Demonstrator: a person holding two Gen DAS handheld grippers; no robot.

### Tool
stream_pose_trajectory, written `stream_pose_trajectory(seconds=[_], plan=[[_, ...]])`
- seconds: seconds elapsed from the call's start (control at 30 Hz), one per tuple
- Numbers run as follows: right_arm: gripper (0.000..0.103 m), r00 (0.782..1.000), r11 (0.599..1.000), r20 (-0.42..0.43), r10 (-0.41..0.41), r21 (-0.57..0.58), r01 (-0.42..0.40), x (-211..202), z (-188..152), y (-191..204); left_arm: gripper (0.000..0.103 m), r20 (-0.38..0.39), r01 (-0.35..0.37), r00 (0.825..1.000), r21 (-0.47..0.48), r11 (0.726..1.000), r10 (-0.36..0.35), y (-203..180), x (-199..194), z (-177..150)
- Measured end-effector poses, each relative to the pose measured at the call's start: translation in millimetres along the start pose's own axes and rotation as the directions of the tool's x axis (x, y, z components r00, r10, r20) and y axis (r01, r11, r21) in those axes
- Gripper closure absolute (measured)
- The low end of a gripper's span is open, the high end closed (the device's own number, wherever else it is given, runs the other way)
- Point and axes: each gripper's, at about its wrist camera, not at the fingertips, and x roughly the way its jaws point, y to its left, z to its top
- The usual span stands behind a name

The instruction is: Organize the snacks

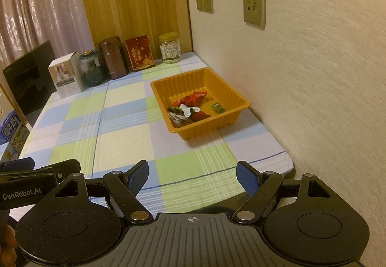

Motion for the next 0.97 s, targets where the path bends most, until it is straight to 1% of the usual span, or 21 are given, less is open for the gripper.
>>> stream_pose_trajectory(seconds=[0.7, 0.97], plan=[[0.024, 1.0, 1.0, -0.003, -0.001, 0.008, 0.001, 1.2, -2.1, 1.0, 0.0, -0.001, 0.011, 1.0, -0.006, 1.0, -0.011, 2.0, 1.6, -2.8], [0.024, 1.0, 1.0, 0.005, 0.007, 0.014, -0.007, 1.3, -2.8, -0.1, 0.0, 0.018, 0.019, 1.0, -0.021, 1.0, -0.019, 4.3, 0.6, -3.4]])
